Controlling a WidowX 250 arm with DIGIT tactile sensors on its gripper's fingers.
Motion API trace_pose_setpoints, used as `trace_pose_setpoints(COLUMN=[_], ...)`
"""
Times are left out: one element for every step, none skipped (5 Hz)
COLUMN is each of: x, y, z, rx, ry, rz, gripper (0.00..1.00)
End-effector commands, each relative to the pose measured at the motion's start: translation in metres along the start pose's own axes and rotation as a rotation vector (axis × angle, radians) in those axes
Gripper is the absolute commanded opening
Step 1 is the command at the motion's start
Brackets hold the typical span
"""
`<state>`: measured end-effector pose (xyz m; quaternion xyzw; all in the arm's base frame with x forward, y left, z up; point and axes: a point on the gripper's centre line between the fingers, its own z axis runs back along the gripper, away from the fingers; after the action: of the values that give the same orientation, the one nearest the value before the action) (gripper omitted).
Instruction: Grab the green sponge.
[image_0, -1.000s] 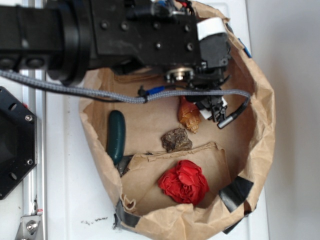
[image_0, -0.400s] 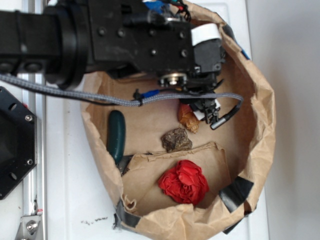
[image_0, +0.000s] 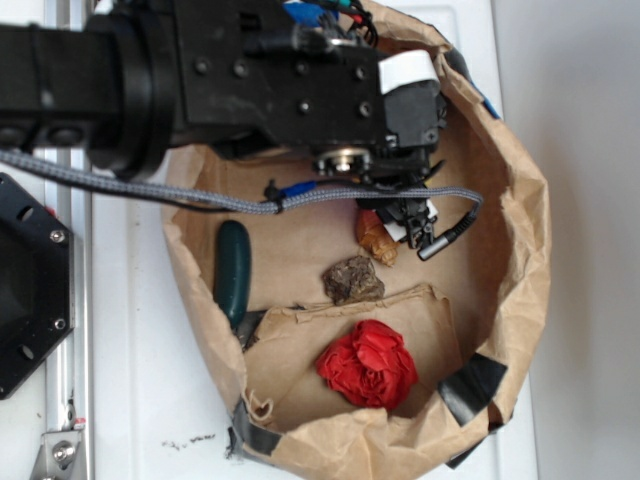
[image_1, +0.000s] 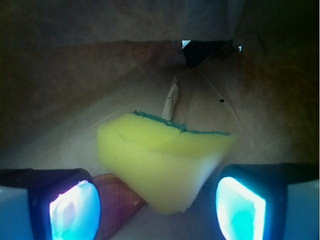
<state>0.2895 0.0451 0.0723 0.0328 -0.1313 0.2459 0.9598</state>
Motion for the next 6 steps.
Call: trace_pose_setpoints(x=[0.009, 0.016, 0.018, 0.014, 0.012, 0.012], y=[0.003, 0.01, 0.011, 0.009, 0.008, 0.008], z=[0.014, -0.013, -0.021, -0.018, -0.016, -0.014], rx=[-0.019, 0.022, 0.049, 0.05, 0.05, 0.042], ry=[-0.043, -0.06, -0.049, -0.089, -0.109, -0.116], rz=[0.006, 0.02, 0.041, 0.039, 0.031, 0.028], gripper=[1.0, 1.0, 0.91, 0.0, 0.0, 0.0])
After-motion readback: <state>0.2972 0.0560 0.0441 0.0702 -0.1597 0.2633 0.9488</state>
